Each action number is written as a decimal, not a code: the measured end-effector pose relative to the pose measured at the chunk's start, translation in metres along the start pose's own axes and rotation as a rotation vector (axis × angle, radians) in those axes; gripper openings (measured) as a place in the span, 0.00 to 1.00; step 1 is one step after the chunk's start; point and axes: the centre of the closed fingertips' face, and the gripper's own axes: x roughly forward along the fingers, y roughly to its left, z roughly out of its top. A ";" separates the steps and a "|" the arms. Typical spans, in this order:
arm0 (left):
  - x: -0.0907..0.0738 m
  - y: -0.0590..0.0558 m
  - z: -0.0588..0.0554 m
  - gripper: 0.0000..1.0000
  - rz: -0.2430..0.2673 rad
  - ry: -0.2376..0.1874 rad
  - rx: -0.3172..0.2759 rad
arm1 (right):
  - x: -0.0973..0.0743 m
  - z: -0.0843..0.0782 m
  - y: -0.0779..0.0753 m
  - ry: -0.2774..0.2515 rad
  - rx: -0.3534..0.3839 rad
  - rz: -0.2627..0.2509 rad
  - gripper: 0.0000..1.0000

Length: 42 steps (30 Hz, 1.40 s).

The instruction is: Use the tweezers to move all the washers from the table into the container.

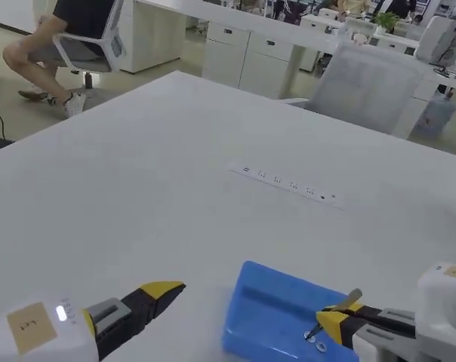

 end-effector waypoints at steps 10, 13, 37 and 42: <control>0.003 -0.005 -0.002 0.70 -0.002 0.026 0.010 | 0.015 -0.013 -0.004 0.041 0.006 0.005 0.03; 0.003 -0.005 -0.002 0.70 0.000 0.033 0.014 | 0.016 -0.012 -0.005 0.035 -0.002 0.005 0.03; 0.000 0.000 -0.011 0.64 0.010 0.076 0.022 | -0.034 0.027 0.029 -0.110 -0.021 0.018 0.03; 0.000 -0.001 -0.011 0.63 0.003 0.078 0.025 | -0.040 0.025 0.048 -0.116 -0.016 0.052 0.03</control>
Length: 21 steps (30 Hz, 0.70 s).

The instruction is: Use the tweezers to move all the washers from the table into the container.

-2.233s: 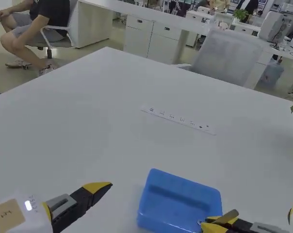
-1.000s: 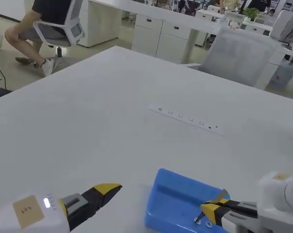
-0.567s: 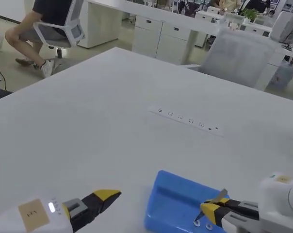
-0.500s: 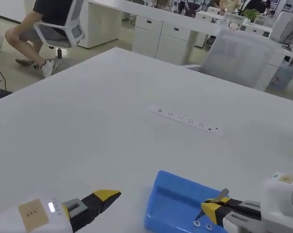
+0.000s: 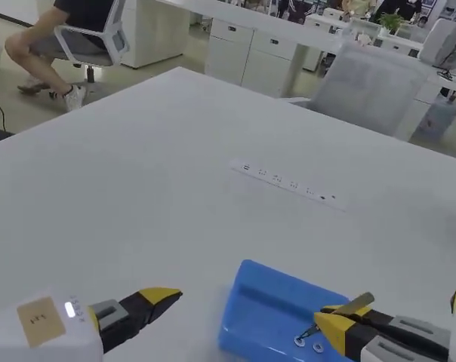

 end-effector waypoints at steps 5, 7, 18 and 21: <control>0.000 0.000 0.000 0.62 -0.006 0.001 0.000 | 0.002 -0.010 0.016 0.004 0.017 0.029 0.03; 0.000 0.000 -0.001 0.61 -0.006 0.004 0.000 | 0.005 -0.017 0.020 0.013 0.030 0.035 0.03; -0.001 0.003 -0.002 0.60 0.006 0.008 0.007 | 0.024 -0.049 0.022 0.062 0.036 0.011 0.03; -0.002 0.005 -0.002 0.60 0.014 0.007 0.005 | 0.028 -0.053 0.022 0.069 0.012 -0.002 0.03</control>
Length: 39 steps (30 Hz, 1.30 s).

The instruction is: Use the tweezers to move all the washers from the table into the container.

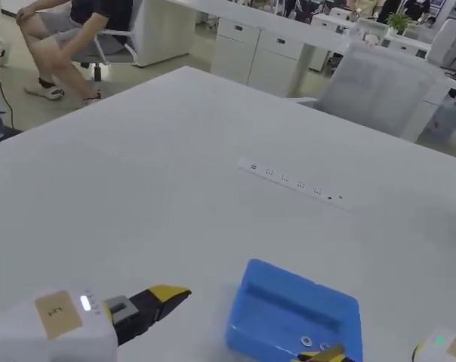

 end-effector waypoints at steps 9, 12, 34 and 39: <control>0.000 0.001 0.001 0.59 0.002 -0.004 0.000 | 0.006 -0.002 -0.003 0.015 -0.042 -0.012 0.03; 0.001 0.000 0.000 0.59 -0.001 0.001 0.003 | 0.008 -0.004 -0.001 0.023 -0.045 -0.003 0.04; 0.001 -0.002 -0.003 0.58 -0.010 0.016 0.009 | 0.011 -0.011 0.002 0.055 -0.104 0.023 0.03; 0.002 -0.003 -0.003 0.58 -0.013 0.019 0.012 | 0.009 -0.010 0.002 0.047 -0.056 0.025 0.03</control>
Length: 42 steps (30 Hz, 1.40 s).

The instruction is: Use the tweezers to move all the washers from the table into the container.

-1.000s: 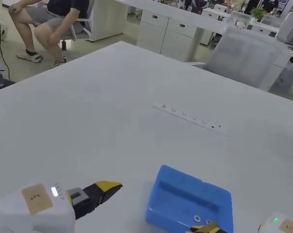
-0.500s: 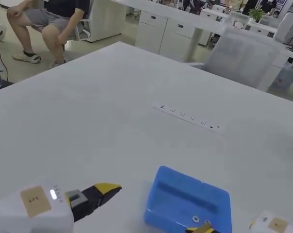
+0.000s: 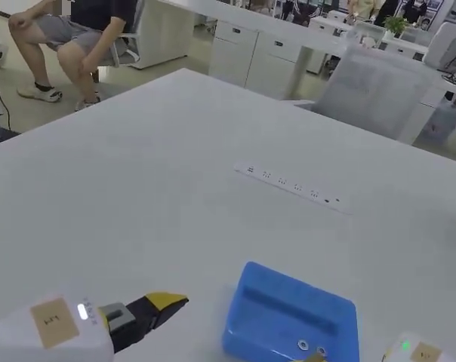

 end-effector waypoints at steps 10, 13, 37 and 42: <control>-0.001 0.001 0.001 0.58 0.004 -0.008 0.000 | -0.018 0.020 0.004 -0.050 0.003 -0.005 0.03; -0.001 0.002 0.002 0.57 0.009 -0.012 0.001 | -0.024 0.028 0.004 -0.074 0.009 -0.003 0.03; -0.004 0.005 0.005 0.56 0.026 -0.029 -0.005 | -0.040 0.076 -0.025 -0.179 0.041 -0.058 0.03; -0.004 0.006 0.006 0.56 0.027 -0.035 -0.009 | -0.032 0.078 -0.035 -0.172 0.049 -0.062 0.03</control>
